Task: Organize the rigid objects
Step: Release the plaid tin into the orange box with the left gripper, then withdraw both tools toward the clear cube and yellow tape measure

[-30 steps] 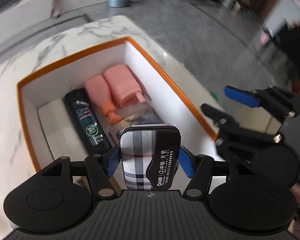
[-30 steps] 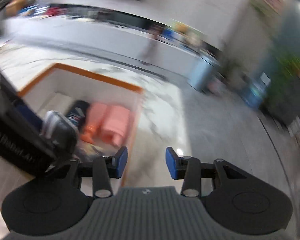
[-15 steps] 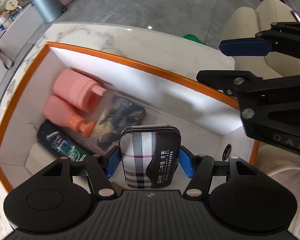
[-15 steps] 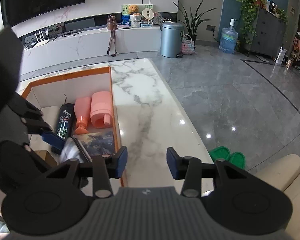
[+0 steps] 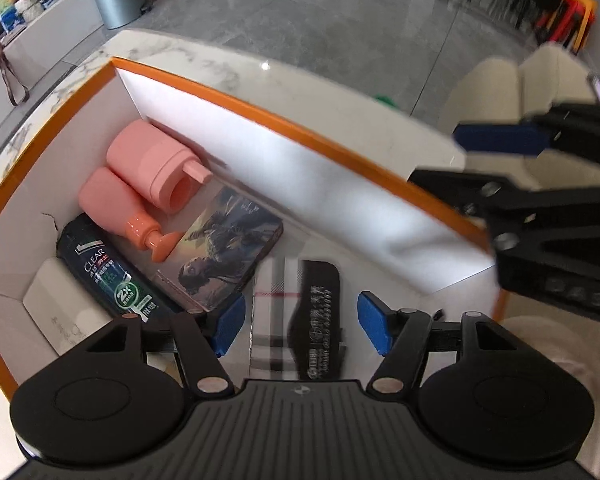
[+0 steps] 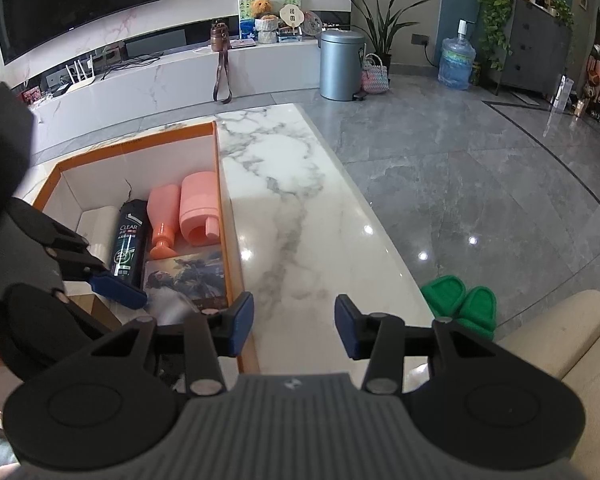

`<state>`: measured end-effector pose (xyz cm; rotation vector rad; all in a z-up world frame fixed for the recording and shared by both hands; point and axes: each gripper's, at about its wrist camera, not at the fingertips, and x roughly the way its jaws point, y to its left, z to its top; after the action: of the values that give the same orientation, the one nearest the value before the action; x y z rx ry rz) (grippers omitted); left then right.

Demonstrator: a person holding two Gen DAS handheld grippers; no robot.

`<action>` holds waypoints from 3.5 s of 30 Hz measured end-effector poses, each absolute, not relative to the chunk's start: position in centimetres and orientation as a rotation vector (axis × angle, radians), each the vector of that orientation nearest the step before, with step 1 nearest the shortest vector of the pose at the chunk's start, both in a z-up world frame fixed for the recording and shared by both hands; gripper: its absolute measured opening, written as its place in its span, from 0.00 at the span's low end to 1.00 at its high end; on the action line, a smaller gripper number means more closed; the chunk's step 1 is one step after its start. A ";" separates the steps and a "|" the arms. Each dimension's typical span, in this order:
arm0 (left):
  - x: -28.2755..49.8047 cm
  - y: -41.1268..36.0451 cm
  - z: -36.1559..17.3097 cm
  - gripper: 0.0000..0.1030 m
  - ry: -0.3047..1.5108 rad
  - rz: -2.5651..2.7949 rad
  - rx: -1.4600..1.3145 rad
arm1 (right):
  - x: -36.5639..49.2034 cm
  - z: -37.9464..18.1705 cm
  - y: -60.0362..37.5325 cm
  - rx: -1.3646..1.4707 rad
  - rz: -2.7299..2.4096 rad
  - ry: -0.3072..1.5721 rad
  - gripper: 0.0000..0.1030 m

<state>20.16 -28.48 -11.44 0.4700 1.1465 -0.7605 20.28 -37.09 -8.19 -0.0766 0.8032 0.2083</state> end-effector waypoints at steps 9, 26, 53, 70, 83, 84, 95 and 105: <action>18.7 -23.6 -6.9 0.69 1.043 -0.668 0.273 | 19.6 -6.8 -36.5 -0.123 0.257 0.753 0.45; 17.3 -10.6 -3.9 0.69 0.969 -0.261 -0.130 | 22.3 -8.6 -26.9 -0.536 0.744 1.124 0.29; 18.1 -2.8 -9.9 0.69 0.995 -0.297 -0.385 | 24.4 -14.8 -23.2 -0.331 0.369 1.431 0.31; 15.8 -1.1 -8.3 0.65 1.006 -0.261 -0.386 | 19.2 -7.1 -22.2 -0.357 0.475 1.097 0.33; 11.1 8.2 -6.8 0.63 0.983 0.158 -0.276 | 13.8 -2.6 -14.9 -0.497 0.786 0.824 0.45; 10.9 9.5 -6.9 0.63 0.977 0.219 -0.282 | 13.5 -3.0 -14.2 -0.520 0.804 0.821 0.46; 13.1 14.3 -10.3 0.72 1.015 0.436 -0.278 | 13.0 -7.2 -9.7 -0.648 0.817 0.898 0.54; 13.9 14.9 -13.2 0.74 1.063 0.423 -0.313 | 14.4 -10.0 -8.0 -0.814 0.808 0.939 0.58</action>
<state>13.87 14.87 -13.15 -0.3133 1.0627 0.4226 14.40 -7.96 -9.98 -0.8137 0.9393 0.8082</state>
